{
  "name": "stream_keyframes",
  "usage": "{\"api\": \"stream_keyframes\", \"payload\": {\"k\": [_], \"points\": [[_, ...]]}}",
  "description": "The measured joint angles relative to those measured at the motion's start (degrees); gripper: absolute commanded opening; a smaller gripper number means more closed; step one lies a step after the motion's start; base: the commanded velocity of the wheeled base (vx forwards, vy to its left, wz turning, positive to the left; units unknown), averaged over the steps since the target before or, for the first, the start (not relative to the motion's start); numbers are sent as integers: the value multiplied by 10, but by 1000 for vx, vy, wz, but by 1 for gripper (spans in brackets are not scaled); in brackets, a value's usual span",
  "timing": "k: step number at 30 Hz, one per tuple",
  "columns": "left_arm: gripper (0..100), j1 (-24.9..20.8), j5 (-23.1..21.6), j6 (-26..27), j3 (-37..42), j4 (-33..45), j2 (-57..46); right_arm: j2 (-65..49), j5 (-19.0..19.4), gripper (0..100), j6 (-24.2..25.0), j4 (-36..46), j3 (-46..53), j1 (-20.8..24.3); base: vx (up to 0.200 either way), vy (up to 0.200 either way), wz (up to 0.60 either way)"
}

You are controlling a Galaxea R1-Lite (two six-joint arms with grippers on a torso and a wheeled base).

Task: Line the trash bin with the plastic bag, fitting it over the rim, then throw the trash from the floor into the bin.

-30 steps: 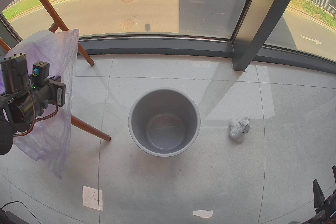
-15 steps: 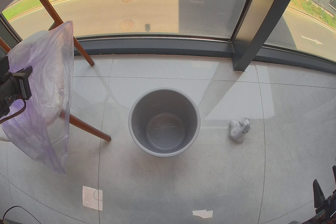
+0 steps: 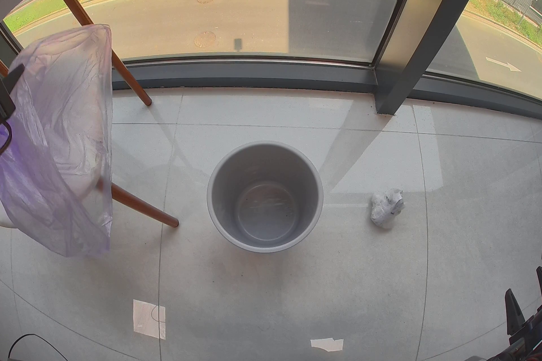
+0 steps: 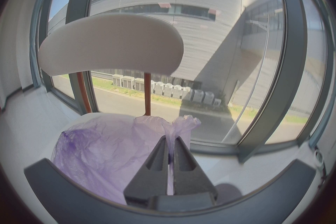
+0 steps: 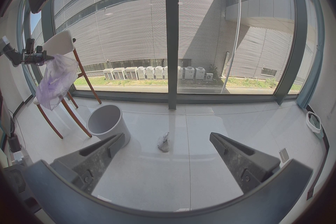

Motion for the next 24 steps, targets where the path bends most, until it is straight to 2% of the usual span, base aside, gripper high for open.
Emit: {"api": "stream_keyframes", "payload": {"k": [4, 8, 12, 19, 24], "points": [[0, -16, -12, -50, -23, -20, -6, 0, 0, 100, 0, 0, 0, 0, 0, 0, 0], [0, -49, -65, -92, -51, -22, -9, 0, 0, 100, 0, 0, 0, 0, 0, 0, 0], [0, -72, -147, -103, -64, -22, -10, 0, 0, 100, 0, 0, 0, 0, 0, 0, 0], [0, -87, -336, -133, -72, -22, -11, 0, 0, 100, 0, 0, 0, 0, 0, 0, 0], [0, -90, -445, -198, -82, -23, -12, 0, 0, 100, 1, 0, 0, 0, 0, 0, 0]]}}
